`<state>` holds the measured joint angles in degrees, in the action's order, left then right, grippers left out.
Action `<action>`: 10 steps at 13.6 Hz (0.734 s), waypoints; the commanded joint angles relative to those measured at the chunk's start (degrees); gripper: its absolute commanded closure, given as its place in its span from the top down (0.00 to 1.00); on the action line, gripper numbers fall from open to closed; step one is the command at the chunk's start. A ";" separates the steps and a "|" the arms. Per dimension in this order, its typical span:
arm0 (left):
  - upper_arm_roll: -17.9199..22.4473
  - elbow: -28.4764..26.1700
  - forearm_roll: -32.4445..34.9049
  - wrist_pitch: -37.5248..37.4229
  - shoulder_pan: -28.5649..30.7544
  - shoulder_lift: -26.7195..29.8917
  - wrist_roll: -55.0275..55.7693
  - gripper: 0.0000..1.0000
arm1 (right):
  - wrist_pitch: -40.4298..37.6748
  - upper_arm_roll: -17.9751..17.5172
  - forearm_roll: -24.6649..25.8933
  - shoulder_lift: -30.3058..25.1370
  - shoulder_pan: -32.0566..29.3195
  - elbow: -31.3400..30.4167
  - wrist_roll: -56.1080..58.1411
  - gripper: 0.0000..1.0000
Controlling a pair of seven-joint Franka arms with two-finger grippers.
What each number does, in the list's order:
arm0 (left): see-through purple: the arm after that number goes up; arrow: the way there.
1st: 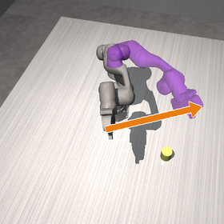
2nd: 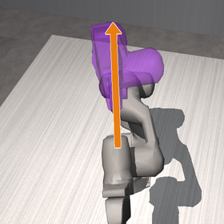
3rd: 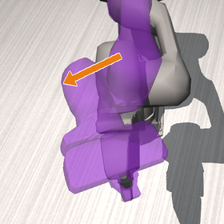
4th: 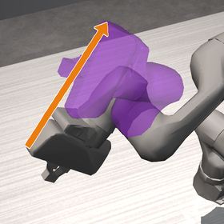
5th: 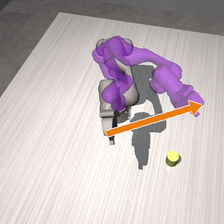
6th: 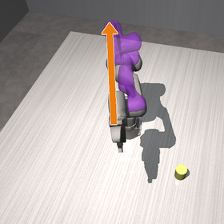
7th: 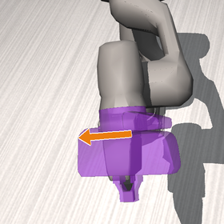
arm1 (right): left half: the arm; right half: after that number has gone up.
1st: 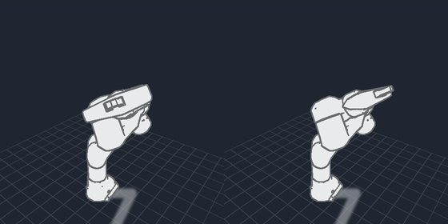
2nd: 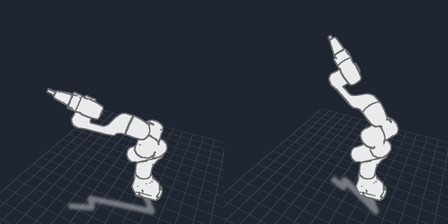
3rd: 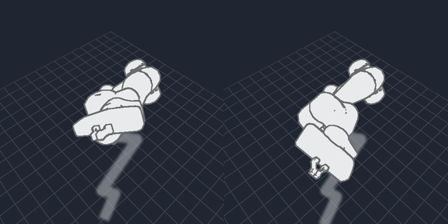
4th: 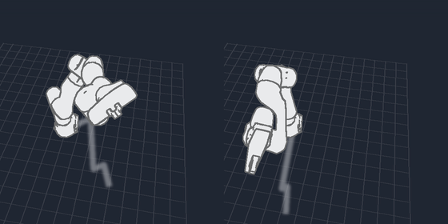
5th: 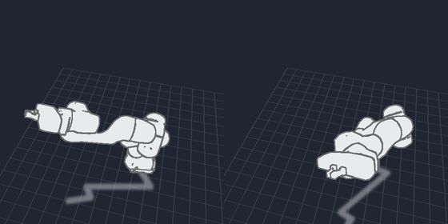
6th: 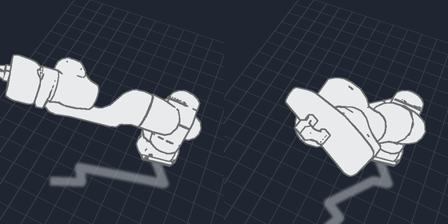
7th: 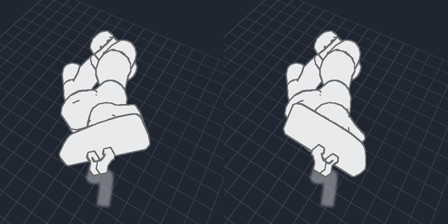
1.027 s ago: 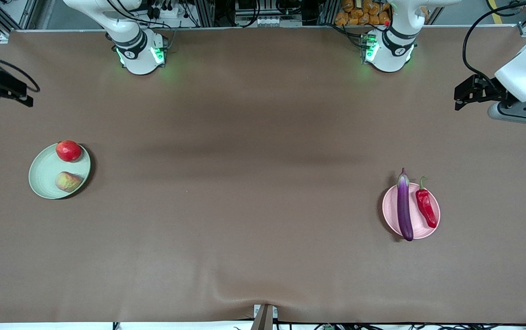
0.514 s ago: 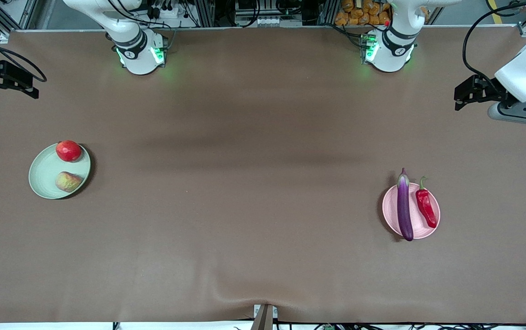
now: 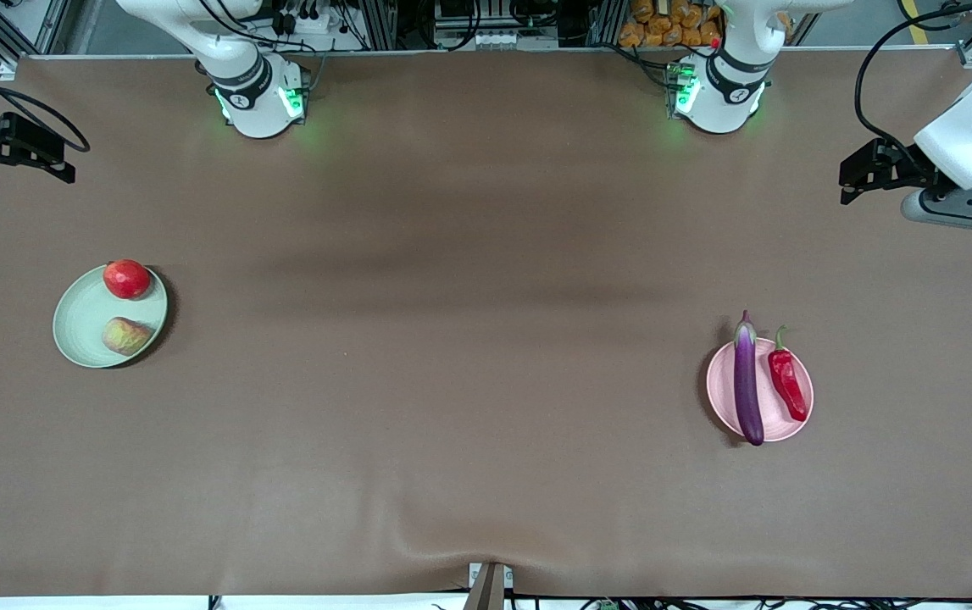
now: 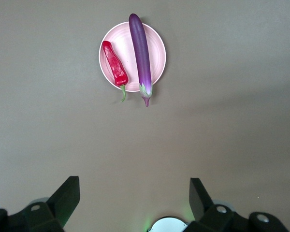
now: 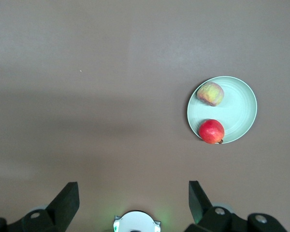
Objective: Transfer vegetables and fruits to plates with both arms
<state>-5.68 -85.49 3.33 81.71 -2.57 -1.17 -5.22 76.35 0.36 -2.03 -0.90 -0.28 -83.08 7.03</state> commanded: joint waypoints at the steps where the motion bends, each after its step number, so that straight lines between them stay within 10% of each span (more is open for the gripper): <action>1: -0.30 1.38 -0.86 -0.67 0.29 -0.50 0.21 1.00 | 1.52 0.16 -1.57 -1.29 0.19 -1.21 -0.08 1.00; 10: -0.30 1.38 -0.95 0.82 0.46 -0.24 0.74 1.00 | 1.79 0.25 -1.57 -1.29 0.02 -1.29 -0.08 1.00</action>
<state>-5.73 -85.18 3.32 82.23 -2.61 -1.17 -4.91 77.64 0.41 -2.87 -0.90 -0.28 -83.11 7.03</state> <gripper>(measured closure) 0.000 0.000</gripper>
